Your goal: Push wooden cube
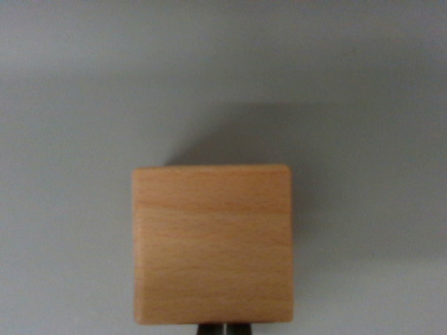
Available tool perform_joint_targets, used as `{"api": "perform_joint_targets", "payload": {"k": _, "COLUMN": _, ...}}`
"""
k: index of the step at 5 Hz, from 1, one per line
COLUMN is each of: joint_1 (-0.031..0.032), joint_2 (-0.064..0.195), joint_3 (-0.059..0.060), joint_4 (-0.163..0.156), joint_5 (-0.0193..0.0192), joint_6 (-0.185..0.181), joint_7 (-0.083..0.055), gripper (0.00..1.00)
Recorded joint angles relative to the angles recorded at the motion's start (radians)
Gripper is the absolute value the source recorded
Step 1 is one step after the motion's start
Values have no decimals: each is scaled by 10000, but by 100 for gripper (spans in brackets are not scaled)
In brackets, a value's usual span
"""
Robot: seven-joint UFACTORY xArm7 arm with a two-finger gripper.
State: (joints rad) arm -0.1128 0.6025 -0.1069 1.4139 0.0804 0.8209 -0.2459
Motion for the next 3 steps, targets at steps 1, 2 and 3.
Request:
{"api": "perform_joint_targets", "payload": {"k": 1, "joint_1": 5, "joint_2": 150, "joint_3": 13, "joint_4": 240, "joint_5": 10, "joint_6": 91, "joint_7": 21, "gripper": 100}}
{"api": "perform_joint_targets", "payload": {"k": 2, "joint_1": 5, "joint_2": 150, "joint_3": 13, "joint_4": 240, "joint_5": 10, "joint_6": 91, "joint_7": 21, "gripper": 100}}
{"api": "perform_joint_targets", "payload": {"k": 3, "joint_1": 8, "joint_2": 255, "joint_3": 23, "joint_4": 409, "joint_5": 16, "joint_6": 154, "joint_7": 36, "gripper": 100}}
